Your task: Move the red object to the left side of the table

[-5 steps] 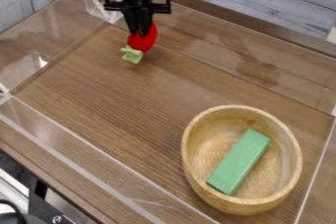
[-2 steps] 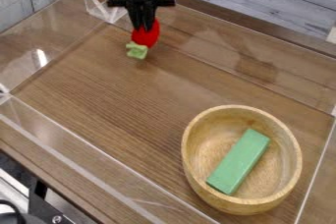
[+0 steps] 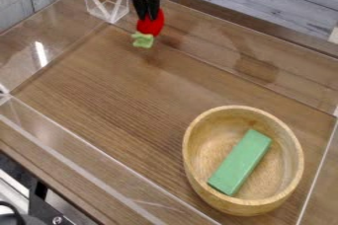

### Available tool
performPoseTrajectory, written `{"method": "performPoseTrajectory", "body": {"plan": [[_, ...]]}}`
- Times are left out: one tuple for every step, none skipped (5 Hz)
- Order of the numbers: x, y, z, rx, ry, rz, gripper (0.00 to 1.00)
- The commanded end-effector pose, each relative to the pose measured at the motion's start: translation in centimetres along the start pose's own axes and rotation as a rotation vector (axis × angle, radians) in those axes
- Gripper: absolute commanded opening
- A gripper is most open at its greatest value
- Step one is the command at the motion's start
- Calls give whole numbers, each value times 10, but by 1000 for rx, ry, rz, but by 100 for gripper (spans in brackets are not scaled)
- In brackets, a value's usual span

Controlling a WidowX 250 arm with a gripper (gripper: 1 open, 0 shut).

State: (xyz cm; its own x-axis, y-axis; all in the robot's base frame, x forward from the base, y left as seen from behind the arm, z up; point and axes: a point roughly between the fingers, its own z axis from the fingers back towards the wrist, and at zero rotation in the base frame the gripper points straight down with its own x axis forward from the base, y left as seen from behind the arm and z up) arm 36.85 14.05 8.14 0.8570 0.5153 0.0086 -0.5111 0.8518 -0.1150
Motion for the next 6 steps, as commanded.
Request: {"method": "performPoseTrajectory", "body": {"plan": [[12, 5, 39, -11, -66, 22, 0], [16, 12, 49, -4, -62, 45, 0], [7, 38, 41, 26, -63, 77, 0], [-5, 62, 27, 54, -62, -6, 0], [-15, 69, 17, 68, -58, -85, 0], [-27, 79, 4, 82, -57, -46, 0]]}}
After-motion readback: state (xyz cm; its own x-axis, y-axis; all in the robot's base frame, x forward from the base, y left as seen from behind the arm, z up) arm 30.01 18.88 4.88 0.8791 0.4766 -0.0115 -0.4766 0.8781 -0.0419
